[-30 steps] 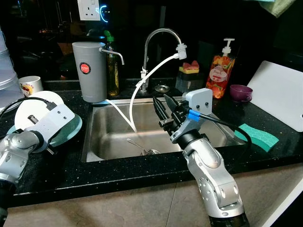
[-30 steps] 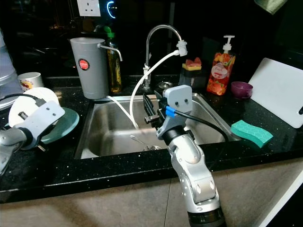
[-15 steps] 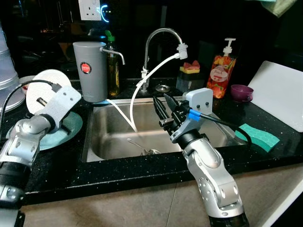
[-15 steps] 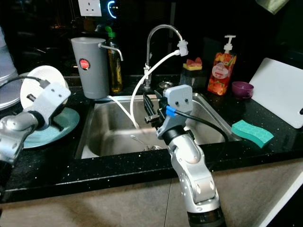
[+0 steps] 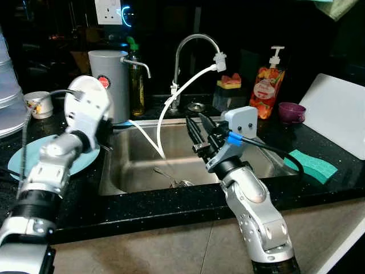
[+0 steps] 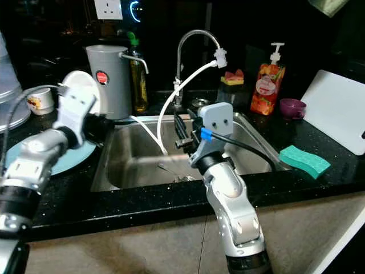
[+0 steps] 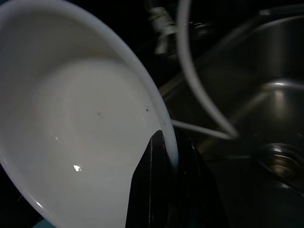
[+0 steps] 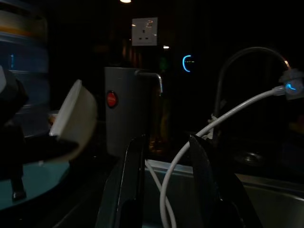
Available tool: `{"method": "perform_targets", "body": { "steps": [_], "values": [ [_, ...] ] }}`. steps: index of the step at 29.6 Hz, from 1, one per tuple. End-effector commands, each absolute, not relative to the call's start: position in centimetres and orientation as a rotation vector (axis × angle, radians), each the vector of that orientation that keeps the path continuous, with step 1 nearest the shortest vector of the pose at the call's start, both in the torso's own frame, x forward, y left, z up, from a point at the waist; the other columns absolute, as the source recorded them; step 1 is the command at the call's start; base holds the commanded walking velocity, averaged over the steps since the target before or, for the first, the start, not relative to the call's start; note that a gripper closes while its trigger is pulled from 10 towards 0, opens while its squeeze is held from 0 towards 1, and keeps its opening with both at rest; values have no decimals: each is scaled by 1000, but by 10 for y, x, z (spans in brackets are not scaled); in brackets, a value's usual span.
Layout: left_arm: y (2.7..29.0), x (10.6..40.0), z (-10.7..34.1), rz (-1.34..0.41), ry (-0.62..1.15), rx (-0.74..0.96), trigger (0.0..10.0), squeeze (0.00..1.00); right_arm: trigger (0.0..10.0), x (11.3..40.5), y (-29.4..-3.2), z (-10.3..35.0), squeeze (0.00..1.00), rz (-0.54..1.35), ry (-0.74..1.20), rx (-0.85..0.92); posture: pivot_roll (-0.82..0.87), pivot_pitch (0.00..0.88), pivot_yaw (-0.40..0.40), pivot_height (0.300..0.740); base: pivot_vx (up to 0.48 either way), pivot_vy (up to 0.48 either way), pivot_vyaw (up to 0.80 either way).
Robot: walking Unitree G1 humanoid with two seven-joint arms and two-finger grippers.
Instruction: Kitchen organization
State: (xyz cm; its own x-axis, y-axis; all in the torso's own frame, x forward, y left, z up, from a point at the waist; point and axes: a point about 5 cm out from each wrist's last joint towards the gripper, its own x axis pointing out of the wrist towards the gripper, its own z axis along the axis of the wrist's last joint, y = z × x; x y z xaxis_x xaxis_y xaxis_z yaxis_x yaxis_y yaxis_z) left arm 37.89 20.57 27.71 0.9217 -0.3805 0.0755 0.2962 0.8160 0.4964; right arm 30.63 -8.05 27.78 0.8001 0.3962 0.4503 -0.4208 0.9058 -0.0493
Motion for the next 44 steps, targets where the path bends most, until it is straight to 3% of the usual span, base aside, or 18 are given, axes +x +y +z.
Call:
{"method": "perform_targets", "body": {
  "steps": [1,6,12,18,19,20,30,31,33,34,38,41,44],
  "values": [
    [190,374,266,-497,-151,533,10000,0,10000,307,-84,277,0,422,-466,44,17,41,-38,740,0,0,0],
    [166,362,249,-768,-106,565,10000,0,10000,315,-93,267,0,343,-404,-20,17,41,-38,740,0,0,0],
    [156,375,247,-771,-83,536,10000,0,10000,324,-109,258,0,236,-332,-78,7,40,-28,740,0,0,0],
    [131,389,228,-781,4,502,10000,0,10000,332,-132,241,0,115,-208,-113,-19,31,-19,740,0,0,0],
    [126,390,223,-789,26,480,10000,557,10000,331,-133,240,0,110,-203,-114,-19,31,-19,740,0,0,0],
    [123,390,219,-791,49,458,10000,1000,10000,330,-133,241,0,109,-205,-115,-19,31,-19,740,0,0,0],
    [121,393,208,-724,65,333,10000,1000,10000,325,-125,254,0,153,-300,-90,-38,25,-21,740,0,0,0],
    [125,394,212,-682,50,315,10000,263,10000,324,-123,257,0,164,-315,-83,-32,26,-27,740,0,0,0],
    [125,394,212,-682,50,315,10000,263,10000,324,-123,257,0,164,-315,-83,-32,26,-27,740,0,0,0],
    [133,398,220,-572,44,291,10000,0,10000,323,-120,260,0,180,-333,-71,-24,29,-31,740,0,0,0],
    [146,402,233,-349,44,257,10000,0,10000,321,-116,264,0,201,-349,-57,-16,33,-36,740,0,0,0],
    [161,394,246,-142,-18,140,10000,0,10000,318,-113,266,0,237,-368,-47,-11,37,-37,740,0,0,0],
    [173,384,250,-63,-98,181,10000,0,10000,315,-112,266,0,253,-381,-41,1,43,-41,740,0,0,0]
  ]
}}
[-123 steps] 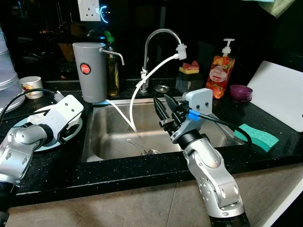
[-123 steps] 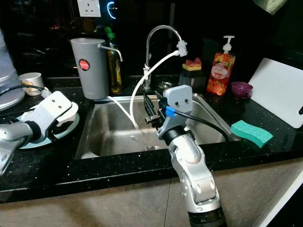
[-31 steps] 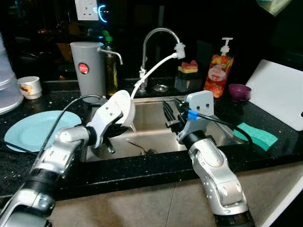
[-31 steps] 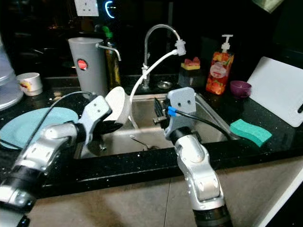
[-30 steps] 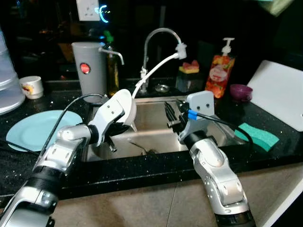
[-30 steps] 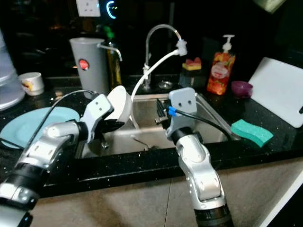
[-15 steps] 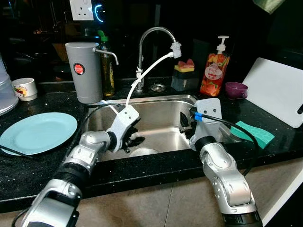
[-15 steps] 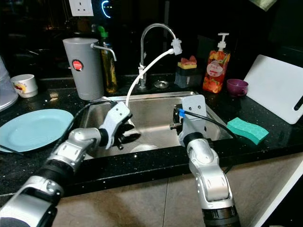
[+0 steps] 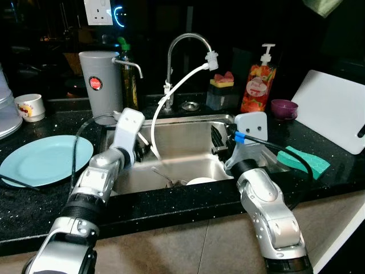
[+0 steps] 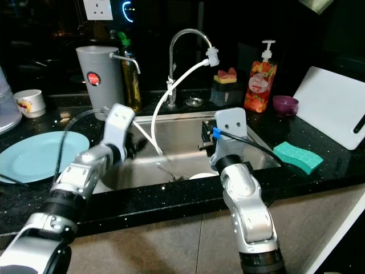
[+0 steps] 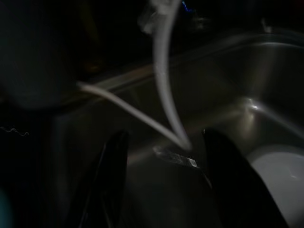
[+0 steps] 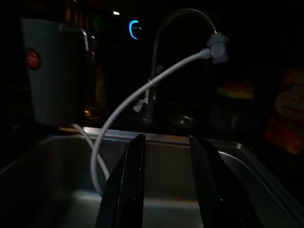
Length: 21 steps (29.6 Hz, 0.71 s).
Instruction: Kitchen organization
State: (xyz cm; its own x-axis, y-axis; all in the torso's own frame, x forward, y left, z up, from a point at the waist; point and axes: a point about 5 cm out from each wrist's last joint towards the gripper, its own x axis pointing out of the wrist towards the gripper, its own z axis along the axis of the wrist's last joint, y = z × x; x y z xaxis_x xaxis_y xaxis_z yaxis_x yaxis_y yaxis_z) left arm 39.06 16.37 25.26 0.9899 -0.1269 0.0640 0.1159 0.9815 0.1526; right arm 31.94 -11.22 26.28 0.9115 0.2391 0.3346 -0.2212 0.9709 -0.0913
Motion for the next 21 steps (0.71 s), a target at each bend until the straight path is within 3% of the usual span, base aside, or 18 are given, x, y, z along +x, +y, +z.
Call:
{"method": "perform_targets", "body": {
  "steps": [1,6,9,10,14,19,21],
  "values": [
    [173,384,250,-63,-98,181,10000,0,10000,315,-112,266,0,253,-381,-41,1,43,-41,740,0,0,0],
    [184,363,251,-119,-159,195,10000,0,10000,311,-113,268,0,272,-407,-32,22,51,-50,740,0,0,0],
    [192,340,258,-27,-212,119,10000,0,10000,306,-112,269,0,306,-429,-36,38,60,-53,740,0,0,0],
    [191,324,259,-7,-248,180,10000,0,10000,302,-111,268,0,323,-434,-43,47,68,-54,740,0,0,0],
    [188,309,257,-33,-284,226,10000,0,10000,299,-111,267,0,332,-434,-38,47,68,-54,740,0,0,0],
    [190,298,251,-32,-273,291,10000,0,10000,296,-112,267,0,334,-437,-44,59,87,-53,740,0,0,0],
    [194,291,239,-23,-200,241,10000,0,10000,294,-114,266,0,330,-442,-76,65,92,-51,740,0,0,0]
  ]
}}
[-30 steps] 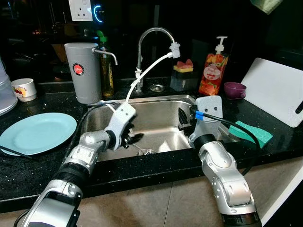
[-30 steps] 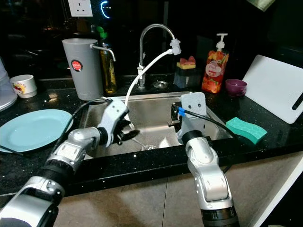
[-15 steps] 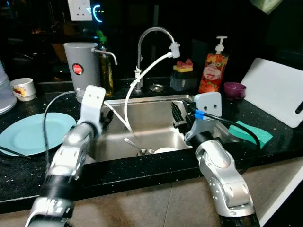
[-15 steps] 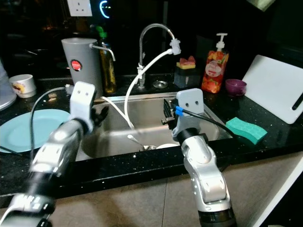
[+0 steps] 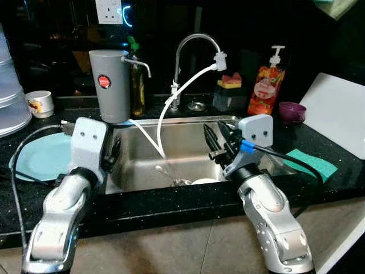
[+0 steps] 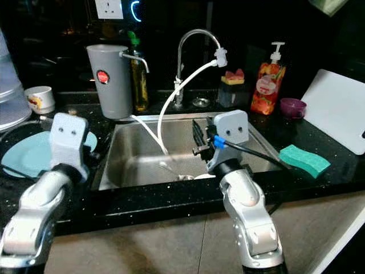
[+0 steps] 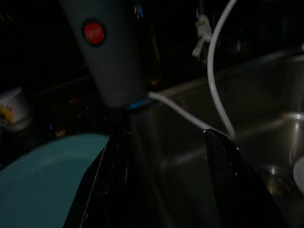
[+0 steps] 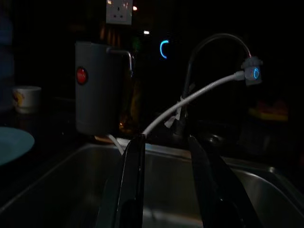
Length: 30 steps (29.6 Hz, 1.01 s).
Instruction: Kitchen organization
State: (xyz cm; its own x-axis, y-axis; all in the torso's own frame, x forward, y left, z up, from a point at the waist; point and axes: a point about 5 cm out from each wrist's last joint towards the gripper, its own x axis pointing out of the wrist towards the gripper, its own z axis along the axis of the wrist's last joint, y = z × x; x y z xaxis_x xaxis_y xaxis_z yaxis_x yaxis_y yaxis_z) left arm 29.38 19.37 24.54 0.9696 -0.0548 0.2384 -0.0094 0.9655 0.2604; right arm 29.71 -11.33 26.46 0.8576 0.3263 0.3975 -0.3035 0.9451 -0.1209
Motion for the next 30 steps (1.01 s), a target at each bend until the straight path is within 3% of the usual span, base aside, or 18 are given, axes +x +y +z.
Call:
{"method": "perform_targets", "body": {
  "steps": [1,3,8,11,13,21,30],
  "values": [
    [194,291,239,-23,-200,241,10000,0,10000,294,-114,266,0,330,-442,-76,65,92,-51,740,0,0,0],
    [201,288,233,26,-136,119,10000,0,10000,294,-116,266,0,325,-447,-119,66,94,-50,740,0,0,0],
    [211,289,232,110,-102,46,10000,0,10000,295,-117,266,0,318,-452,-137,68,95,-50,740,0,0,0],
    [233,291,233,285,-78,-32,10000,0,10000,296,-119,268,0,310,-457,-138,68,94,-50,740,0,0,0],
    [233,291,233,285,-78,-32,10000,0,10000,296,-119,268,0,310,-457,-138,68,94,-50,740,0,0,0],
    [262,288,234,591,-59,-80,10000,0,10000,298,-118,267,0,304,-457,-135,68,87,-48,740,0,0,0],
    [269,296,237,661,-47,-160,10000,0,10000,300,-118,268,0,304,-461,-128,63,81,-49,740,0,0,0]
  ]
}}
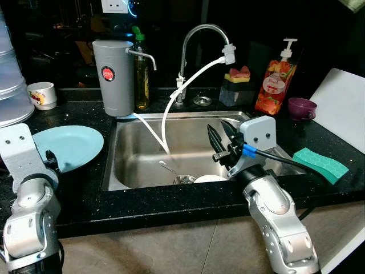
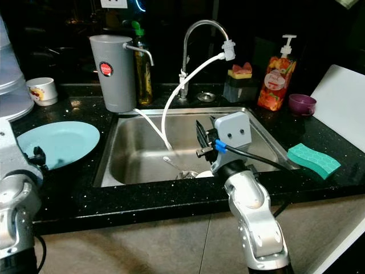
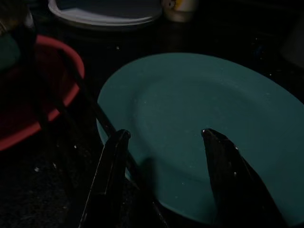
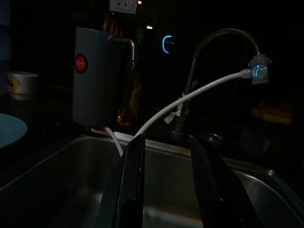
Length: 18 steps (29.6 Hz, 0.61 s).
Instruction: Kitchen organization
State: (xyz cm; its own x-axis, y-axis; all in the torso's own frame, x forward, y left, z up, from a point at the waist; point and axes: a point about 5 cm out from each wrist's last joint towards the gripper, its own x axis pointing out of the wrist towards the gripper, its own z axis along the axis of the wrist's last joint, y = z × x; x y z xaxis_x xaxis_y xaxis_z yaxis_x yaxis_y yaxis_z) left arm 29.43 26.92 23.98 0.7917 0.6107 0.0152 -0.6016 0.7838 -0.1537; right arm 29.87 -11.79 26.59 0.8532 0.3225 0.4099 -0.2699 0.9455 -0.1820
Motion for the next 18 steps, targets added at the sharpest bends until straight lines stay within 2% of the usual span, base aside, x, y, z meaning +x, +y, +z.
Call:
{"method": "perform_targets", "body": {
  "steps": [1,6,13,15,18],
  "values": [
    [269,298,236,660,-40,-176,10000,0,10000,300,-118,268,0,303,-462,-127,63,81,-49,740,0,0,0],
    [269,306,230,685,5,-257,9569,0,10000,300,-118,268,0,303,-463,-124,63,81,-49,740,0,0,0],
    [271,306,226,724,32,-283,9020,0,10000,300,-119,268,0,298,-462,-125,53,77,-45,740,0,0,0],
    [278,305,220,772,58,-291,8314,0,10000,300,-119,268,0,299,-462,-126,53,77,-47,740,0,0,0],
    [280,304,220,784,59,-292,8235,0,10000,301,-118,268,0,300,-463,-125,53,77,-47,740,0,0,0]
  ]
}}
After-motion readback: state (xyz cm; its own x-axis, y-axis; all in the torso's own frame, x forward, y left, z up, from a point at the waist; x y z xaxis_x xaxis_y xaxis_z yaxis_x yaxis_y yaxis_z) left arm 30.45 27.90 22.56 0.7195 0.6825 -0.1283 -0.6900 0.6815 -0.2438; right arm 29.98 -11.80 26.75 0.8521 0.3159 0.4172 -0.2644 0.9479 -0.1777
